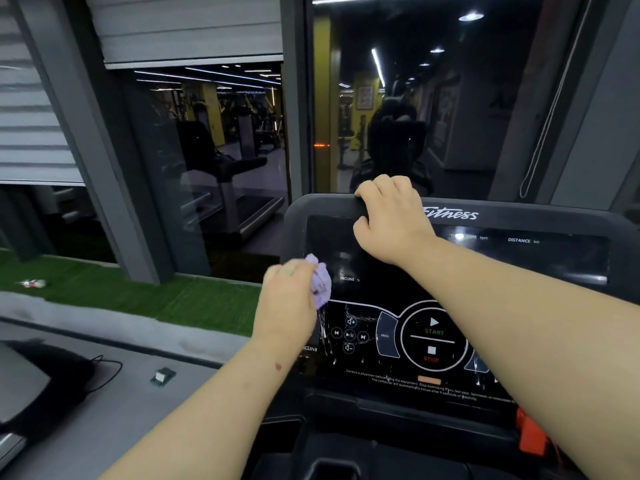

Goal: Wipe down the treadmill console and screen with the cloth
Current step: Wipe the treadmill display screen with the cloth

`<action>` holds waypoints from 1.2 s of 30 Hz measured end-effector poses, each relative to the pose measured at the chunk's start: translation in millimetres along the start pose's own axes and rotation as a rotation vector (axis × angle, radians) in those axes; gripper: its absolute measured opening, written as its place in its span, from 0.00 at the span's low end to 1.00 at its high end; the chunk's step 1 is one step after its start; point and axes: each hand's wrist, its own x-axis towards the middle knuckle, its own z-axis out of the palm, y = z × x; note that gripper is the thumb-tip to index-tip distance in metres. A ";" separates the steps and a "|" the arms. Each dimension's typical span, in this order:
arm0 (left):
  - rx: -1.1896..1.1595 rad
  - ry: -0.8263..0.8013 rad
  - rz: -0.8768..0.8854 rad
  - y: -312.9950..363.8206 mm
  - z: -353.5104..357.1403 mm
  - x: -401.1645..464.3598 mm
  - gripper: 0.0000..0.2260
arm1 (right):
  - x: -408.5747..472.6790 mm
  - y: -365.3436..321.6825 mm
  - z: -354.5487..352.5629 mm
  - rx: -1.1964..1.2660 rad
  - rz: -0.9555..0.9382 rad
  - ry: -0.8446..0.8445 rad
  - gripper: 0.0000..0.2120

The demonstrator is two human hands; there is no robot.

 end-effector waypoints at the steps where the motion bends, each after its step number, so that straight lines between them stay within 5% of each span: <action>1: -0.030 0.020 -0.033 -1.1 -3.5 9.4 0.09 | -0.1 -0.4 -0.7 0.000 0.005 -0.009 0.18; 8: 0.010 -0.093 -0.014 11.0 5.5 -45.6 0.17 | -2.0 -0.9 -2.8 -0.007 0.008 -0.032 0.19; 14: -0.052 0.017 -0.092 14.4 6.0 -28.5 0.12 | -4.0 -1.0 -3.4 -0.022 -0.001 -0.032 0.20; 19: -0.056 -0.126 -0.065 23.3 9.2 -49.5 0.11 | -11.4 -1.0 -3.3 -0.036 -0.021 -0.012 0.23; 23: -0.043 0.004 -0.119 13.7 6.4 -24.6 0.09 | -13.3 1.1 -5.2 -0.042 -0.031 -0.032 0.26; 30: 0.037 -0.194 -0.004 45.1 18.2 -58.4 0.19 | -13.7 0.0 -8.8 -0.045 -0.033 -0.053 0.26; 36: -0.011 -0.120 -0.171 49.4 30.6 -48.3 0.10 | -13.4 0.4 -8.5 -0.053 -0.033 -0.069 0.26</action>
